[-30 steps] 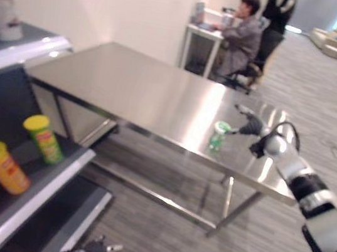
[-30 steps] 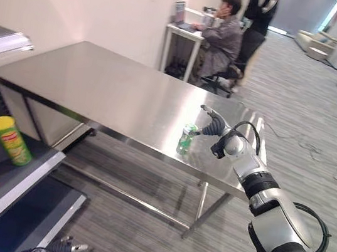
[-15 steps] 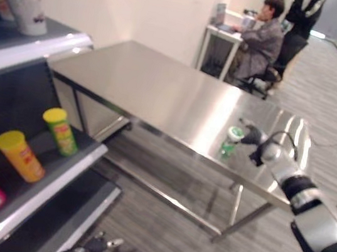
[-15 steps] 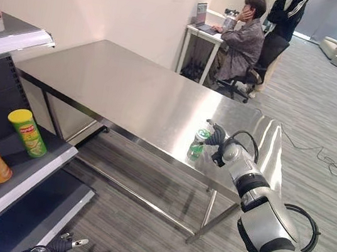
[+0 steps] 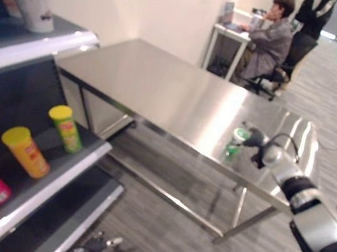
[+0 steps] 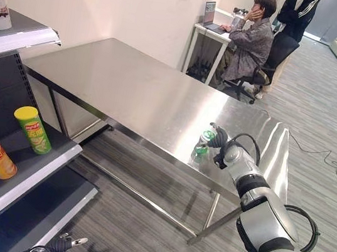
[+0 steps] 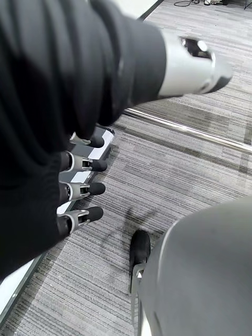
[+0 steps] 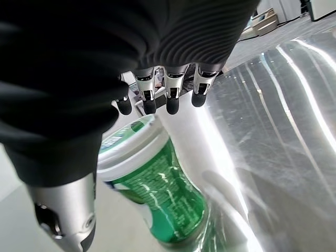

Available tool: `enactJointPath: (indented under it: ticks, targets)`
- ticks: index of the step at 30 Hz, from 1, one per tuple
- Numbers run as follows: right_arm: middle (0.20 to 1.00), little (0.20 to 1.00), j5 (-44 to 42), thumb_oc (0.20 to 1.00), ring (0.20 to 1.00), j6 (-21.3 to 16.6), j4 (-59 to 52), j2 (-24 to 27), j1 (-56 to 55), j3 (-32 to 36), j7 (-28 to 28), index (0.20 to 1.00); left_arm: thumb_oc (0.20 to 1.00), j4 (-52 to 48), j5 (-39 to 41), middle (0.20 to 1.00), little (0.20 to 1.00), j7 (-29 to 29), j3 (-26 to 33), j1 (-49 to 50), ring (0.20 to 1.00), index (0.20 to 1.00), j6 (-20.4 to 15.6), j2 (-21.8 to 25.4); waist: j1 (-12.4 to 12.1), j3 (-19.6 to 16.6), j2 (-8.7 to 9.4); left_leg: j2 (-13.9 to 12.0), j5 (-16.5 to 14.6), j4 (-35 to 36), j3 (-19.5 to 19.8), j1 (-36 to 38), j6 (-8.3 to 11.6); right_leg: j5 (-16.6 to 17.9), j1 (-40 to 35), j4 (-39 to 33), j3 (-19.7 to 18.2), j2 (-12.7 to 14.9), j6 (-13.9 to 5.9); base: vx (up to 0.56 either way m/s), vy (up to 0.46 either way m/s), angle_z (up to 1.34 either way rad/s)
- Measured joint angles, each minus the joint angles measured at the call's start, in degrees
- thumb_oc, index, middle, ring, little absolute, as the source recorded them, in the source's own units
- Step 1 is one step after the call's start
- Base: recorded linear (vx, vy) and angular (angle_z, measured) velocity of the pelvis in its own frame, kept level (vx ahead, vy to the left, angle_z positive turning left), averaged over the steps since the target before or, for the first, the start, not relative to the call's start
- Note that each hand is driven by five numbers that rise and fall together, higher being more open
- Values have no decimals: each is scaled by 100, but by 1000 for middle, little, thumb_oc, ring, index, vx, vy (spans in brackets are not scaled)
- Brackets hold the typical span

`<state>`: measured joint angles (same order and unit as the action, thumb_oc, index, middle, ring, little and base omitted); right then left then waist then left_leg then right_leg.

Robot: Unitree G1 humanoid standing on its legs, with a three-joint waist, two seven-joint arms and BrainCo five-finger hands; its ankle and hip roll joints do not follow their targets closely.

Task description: Put the goods on the table back onto the shelves and tidy them up.

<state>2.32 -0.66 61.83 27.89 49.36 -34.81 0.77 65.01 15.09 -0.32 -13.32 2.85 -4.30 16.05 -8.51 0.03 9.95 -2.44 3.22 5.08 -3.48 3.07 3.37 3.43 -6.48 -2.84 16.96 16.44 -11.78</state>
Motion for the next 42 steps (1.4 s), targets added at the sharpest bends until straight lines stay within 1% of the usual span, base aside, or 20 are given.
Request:
enactJointPath:
  ticks: [3,10,12,16,18,19,20,21,22,23,28,39,40,42]
  targets:
    - [1000,1000,110,1000,1000,14,232,-6,3,175,-2,1000,1000,-3,4,1000,1000,0,97,17,1000,1000,-2,-1,-13,5,17,9,4,-1,106,-36,9,-1,-50,-50,118,-8,0,17,-6,13]
    - [1000,1000,110,1000,1000,17,299,-41,2,181,0,1000,1000,-114,14,1000,1000,0,96,96,1000,1000,-7,-9,-48,9,20,30,31,-1,169,-104,-2,0,-57,-95,218,1,1,16,-4,7]
    - [1000,1000,110,1000,1000,17,299,-41,2,195,0,1000,1000,-149,174,1000,1000,-3,94,113,1000,1000,-8,6,-51,11,21,35,30,-1,189,-110,0,0,-70,-104,247,4,1,18,0,6]
    - [1000,1000,108,1000,1000,17,299,-41,2,222,0,1000,1000,-150,197,1000,1000,-3,95,112,1000,1000,-8,6,-58,16,21,46,27,-1,211,-125,0,-1,-69,-115,258,10,2,5,1,1]
    - [1000,1000,108,1000,1000,17,299,-41,2,229,-2,1000,1000,-158,198,1000,1000,-4,96,112,1000,1000,-8,16,-62,41,19,46,12,0,227,-138,22,-1,-69,-120,270,10,2,0,0,0]
    - [846,846,108,846,846,17,300,-41,2,241,-2,846,1000,-169,198,1000,1000,-4,96,111,1000,1000,-9,17,-61,58,19,46,9,0,233,-142,28,-1,-68,-120,274,8,2,19,-7,5]
    - [545,545,109,545,545,18,314,-41,2,273,-2,545,1000,-181,198,1000,1000,-5,98,111,1000,1000,-10,19,-65,74,15,48,8,0,250,-164,31,-1,-65,-124,291,8,3,12,-5,7]
    - [470,470,108,470,470,18,333,-41,2,330,-3,470,1000,-194,198,1000,1000,-5,98,114,1000,1000,-10,19,-65,76,12,51,8,0,266,-188,31,-2,-54,-125,307,8,4,8,-6,8]
    - [253,253,109,253,253,18,347,-41,2,397,-7,253,1000,-200,198,1000,1000,-4,98,111,1000,1000,-10,20,-71,79,11,52,10,-1,278,-204,32,-2,-42,-124,318,8,4,6,-2,6]
    - [200,200,109,200,200,15,346,-38,7,415,-37,200,1000,-199,199,1000,1000,-4,98,112,1000,1000,-11,19,-73,83,11,52,18,-1,281,-206,34,-2,-41,-125,321,7,4,0,0,0]
    - [200,200,155,200,200,8,346,-26,69,433,-153,200,1000,-201,201,1000,1000,-5,99,103,1000,1000,-11,19,-140,91,23,54,21,-1,296,-211,38,-2,-44,-126,339,6,4,0,0,0]
    - [200,200,359,200,200,17,347,-44,69,403,-180,200,1000,-202,201,1000,1000,12,109,105,1000,1000,-13,17,-140,116,18,60,41,-2,318,-287,18,-3,-8,-134,395,8,6,5,0,2]
    - [200,200,427,200,200,23,290,-40,68,397,-187,200,1000,-200,201,1000,1000,16,210,105,1000,1000,-13,-2,-132,122,23,60,42,-2,312,-287,17,-3,-1,-134,391,9,6,0,0,0]
    - [200,200,518,200,200,28,33,-18,59,383,-194,200,1000,-201,201,1000,1000,22,221,103,1000,1000,-19,-6,-110,160,13,59,43,-1,308,-287,16,-3,5,-134,384,9,6,-2,3,-2]
